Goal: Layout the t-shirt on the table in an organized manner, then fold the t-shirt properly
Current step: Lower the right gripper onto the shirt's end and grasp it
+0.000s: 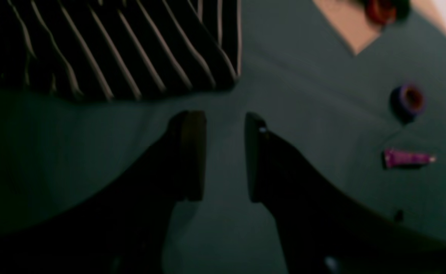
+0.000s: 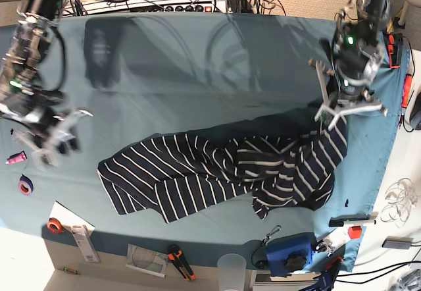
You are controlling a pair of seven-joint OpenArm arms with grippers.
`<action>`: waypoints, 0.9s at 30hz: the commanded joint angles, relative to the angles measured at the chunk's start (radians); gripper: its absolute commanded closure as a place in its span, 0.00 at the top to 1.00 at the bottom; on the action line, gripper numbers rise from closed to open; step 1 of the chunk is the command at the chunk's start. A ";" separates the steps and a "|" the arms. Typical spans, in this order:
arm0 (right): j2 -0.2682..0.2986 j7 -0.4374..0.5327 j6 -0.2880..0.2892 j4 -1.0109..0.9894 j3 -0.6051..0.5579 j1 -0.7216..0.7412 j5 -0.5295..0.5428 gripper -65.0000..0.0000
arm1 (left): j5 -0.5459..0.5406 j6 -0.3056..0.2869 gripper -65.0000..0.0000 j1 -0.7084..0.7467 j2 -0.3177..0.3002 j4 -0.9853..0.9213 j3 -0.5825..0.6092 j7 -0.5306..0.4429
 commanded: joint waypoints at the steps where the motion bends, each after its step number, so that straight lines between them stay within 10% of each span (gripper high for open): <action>1: 0.022 0.051 -0.035 -0.025 -0.038 0.049 -0.045 0.27 | 0.014 0.009 0.00 -0.008 -0.011 0.018 -0.008 -0.011; 10: -0.040 0.130 -0.071 -0.510 -0.349 0.396 -0.163 0.27 | 0.014 0.008 0.00 -0.008 -0.010 0.019 -0.008 -0.021; 19: -0.194 0.045 -0.070 -0.816 -0.370 0.539 -0.289 0.27 | 0.014 0.008 0.00 -0.008 -0.011 0.019 -0.008 -0.045; 27: -0.211 -0.082 -0.071 -0.846 -0.370 0.529 -0.287 0.16 | 0.030 0.008 0.00 -0.008 -0.011 0.019 -0.008 -0.045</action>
